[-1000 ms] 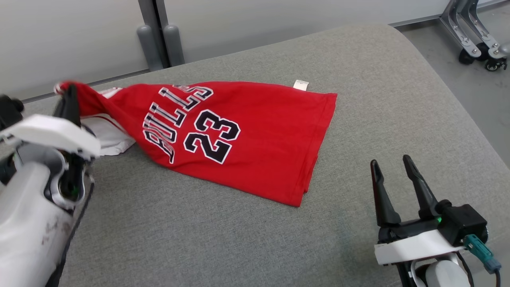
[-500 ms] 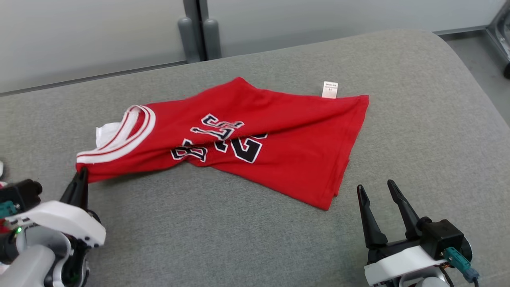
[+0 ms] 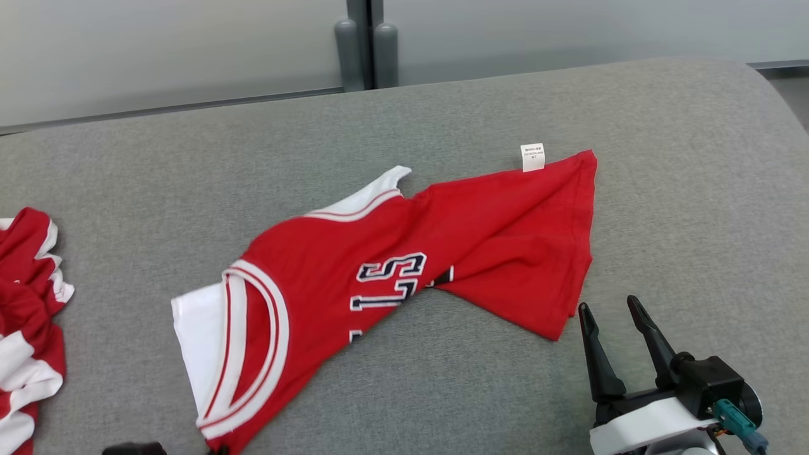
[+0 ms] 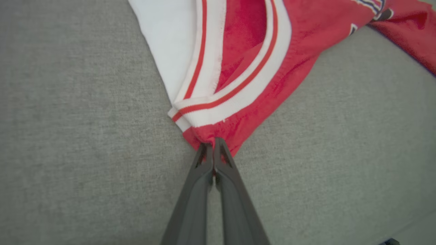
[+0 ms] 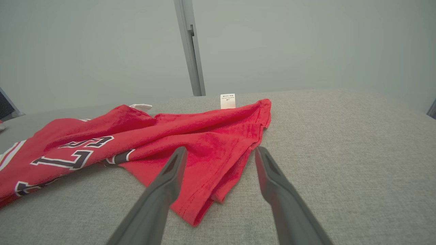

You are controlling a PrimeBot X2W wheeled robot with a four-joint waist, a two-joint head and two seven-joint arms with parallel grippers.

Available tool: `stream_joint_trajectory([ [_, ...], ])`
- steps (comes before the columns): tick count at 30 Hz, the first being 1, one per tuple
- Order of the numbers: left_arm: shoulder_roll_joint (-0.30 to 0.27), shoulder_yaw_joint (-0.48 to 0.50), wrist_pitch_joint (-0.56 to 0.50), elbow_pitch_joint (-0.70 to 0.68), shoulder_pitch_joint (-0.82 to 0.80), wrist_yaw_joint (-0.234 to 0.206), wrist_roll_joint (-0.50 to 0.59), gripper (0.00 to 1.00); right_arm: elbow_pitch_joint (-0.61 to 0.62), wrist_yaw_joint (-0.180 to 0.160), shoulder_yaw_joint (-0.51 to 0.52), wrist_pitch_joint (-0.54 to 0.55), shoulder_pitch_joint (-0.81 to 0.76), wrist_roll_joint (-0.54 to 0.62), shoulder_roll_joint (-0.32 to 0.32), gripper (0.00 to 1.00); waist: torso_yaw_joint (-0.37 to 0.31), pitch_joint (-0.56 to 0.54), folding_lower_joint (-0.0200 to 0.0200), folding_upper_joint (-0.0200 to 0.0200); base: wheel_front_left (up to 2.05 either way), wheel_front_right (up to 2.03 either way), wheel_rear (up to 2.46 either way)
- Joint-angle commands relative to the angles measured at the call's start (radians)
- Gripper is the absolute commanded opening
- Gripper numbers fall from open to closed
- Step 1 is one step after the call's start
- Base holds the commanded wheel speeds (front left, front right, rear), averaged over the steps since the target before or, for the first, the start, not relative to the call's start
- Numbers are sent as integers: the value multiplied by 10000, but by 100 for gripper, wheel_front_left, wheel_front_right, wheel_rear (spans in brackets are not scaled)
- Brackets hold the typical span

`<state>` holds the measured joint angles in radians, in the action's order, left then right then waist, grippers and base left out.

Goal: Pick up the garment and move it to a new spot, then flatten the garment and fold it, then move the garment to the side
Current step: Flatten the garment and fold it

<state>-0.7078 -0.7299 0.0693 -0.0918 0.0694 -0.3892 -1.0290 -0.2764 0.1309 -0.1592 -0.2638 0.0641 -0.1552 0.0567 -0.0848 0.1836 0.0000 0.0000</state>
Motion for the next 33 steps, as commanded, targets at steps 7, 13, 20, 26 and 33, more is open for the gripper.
stream_joint_trajectory([
  [7,-239,-405,-358,-215,355,-553,368,0,43,-3,105,-13,129,95,156,100,412,101,0,0,0,0,0],
  [13,-327,77,-47,-840,-533,-570,693,100,26,-3,43,-13,113,112,211,100,438,75,0,0,0,0,0],
  [20,-997,894,-1037,-2132,-3566,-308,1350,100,74,-3,-18,-13,333,95,255,100,179,461,0,0,0,0,0],
  [26,-564,451,-2729,-1072,-6151,664,1428,100,116,-3,-127,-13,713,7,184,100,-287,995,0,0,0,0,0],
  [33,603,-569,-4920,1995,-8409,2258,978,100,146,-3,-244,-13,1167,-130,45,100,-1105,1713,0,0,0,0,0],
])
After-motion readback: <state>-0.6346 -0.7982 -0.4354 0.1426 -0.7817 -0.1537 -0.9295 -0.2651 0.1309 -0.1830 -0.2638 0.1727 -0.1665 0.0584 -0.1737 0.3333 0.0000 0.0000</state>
